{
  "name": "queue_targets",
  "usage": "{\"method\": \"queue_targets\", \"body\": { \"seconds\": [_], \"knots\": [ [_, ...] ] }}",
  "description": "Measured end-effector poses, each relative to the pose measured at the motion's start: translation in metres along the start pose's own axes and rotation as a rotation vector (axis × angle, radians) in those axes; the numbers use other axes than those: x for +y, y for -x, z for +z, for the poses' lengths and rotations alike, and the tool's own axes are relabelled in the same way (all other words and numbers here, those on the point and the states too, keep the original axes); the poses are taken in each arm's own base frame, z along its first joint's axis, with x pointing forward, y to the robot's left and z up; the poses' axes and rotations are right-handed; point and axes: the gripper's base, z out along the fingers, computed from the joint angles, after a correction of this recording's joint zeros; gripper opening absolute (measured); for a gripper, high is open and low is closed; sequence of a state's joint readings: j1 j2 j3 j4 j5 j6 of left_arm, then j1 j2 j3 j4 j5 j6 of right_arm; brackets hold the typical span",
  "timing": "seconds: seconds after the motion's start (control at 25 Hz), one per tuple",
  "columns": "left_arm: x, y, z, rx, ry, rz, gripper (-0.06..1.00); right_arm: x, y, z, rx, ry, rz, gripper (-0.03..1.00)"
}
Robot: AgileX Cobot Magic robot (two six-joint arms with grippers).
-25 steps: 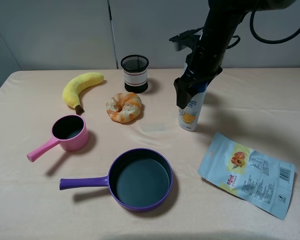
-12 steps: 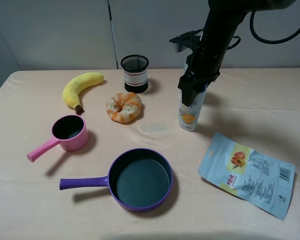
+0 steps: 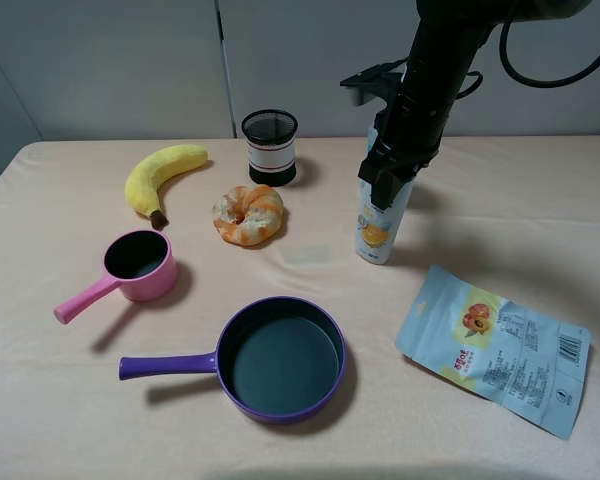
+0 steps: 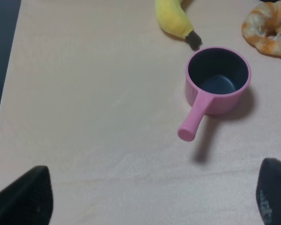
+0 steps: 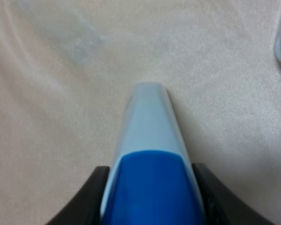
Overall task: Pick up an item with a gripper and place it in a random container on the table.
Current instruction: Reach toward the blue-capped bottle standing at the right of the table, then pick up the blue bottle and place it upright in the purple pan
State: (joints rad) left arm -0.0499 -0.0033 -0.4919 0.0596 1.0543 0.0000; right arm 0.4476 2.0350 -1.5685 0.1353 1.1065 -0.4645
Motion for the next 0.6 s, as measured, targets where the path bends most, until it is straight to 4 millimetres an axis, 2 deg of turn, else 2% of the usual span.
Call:
{"method": "queue_targets", "body": {
  "seconds": [0.28,0.6],
  "knots": [
    [0.0,0.0,0.0,0.0,0.0,0.0,0.87,0.0,0.0,-0.001,0.004,-0.005,-0.006,0.27],
    [0.0,0.0,0.0,0.0,0.0,0.0,0.87,0.004,-0.005,-0.015,0.014,-0.008,0.035,0.27]
  ]
}}
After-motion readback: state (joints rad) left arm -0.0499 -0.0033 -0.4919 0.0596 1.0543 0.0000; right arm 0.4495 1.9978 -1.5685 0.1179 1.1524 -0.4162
